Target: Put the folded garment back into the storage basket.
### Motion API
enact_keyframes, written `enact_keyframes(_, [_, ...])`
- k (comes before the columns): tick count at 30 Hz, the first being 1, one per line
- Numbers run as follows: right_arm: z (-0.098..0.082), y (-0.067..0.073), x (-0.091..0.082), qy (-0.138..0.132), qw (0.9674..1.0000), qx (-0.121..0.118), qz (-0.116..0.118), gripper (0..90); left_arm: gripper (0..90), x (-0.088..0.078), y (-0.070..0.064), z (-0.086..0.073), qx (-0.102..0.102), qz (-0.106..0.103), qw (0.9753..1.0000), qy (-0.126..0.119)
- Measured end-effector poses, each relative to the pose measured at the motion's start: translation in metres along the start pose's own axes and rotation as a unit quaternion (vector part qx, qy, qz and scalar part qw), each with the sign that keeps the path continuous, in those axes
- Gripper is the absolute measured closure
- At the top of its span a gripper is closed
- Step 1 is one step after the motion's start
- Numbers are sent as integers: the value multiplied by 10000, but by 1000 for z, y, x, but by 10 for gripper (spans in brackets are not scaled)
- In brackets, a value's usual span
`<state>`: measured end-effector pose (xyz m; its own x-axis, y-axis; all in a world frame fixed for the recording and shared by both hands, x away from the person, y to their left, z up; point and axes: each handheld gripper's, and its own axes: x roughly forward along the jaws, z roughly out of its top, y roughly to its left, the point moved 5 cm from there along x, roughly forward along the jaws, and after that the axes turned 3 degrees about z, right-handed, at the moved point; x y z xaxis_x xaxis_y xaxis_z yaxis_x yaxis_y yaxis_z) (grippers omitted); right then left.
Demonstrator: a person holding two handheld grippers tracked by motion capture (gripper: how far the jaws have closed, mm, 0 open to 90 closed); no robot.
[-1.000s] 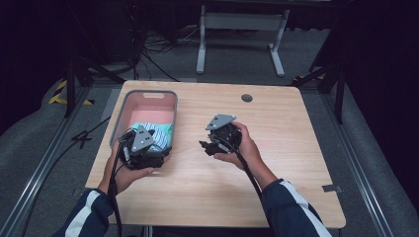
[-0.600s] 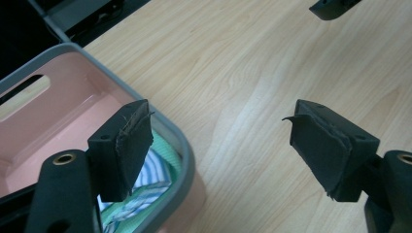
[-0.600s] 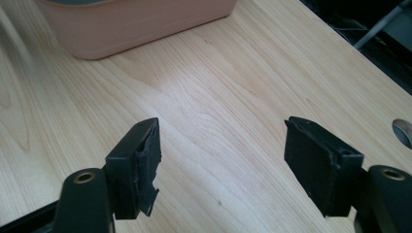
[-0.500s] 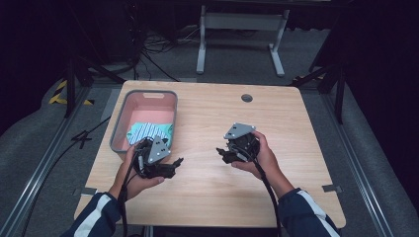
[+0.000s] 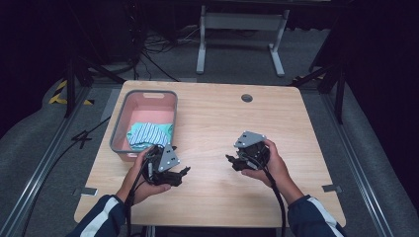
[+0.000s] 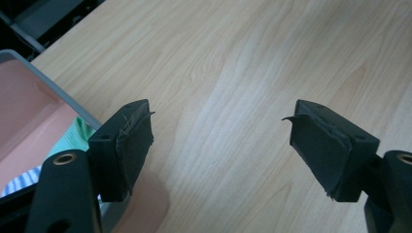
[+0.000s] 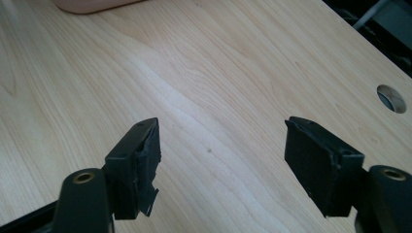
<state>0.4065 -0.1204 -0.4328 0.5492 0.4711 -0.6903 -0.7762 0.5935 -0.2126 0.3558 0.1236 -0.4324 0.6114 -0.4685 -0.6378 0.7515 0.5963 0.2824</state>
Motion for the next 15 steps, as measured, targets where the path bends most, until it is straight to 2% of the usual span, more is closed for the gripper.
enact_keyframes(6, [-14, -1, -5, -12, 10000, 21, -16, 298, 236, 5, -5, -7, 65, -70, 9999, 100])
enact_keyframes(10, [-24, -1, -9, 29, 10000, 33, -47, 296, 234, 11, -13, -13, 157, -190, 9994, 237])
enact_keyframes(15, [-37, -4, -13, 53, 9999, 67, -71, 293, 234, 17, -17, -17, 152, -323, 9988, 328])
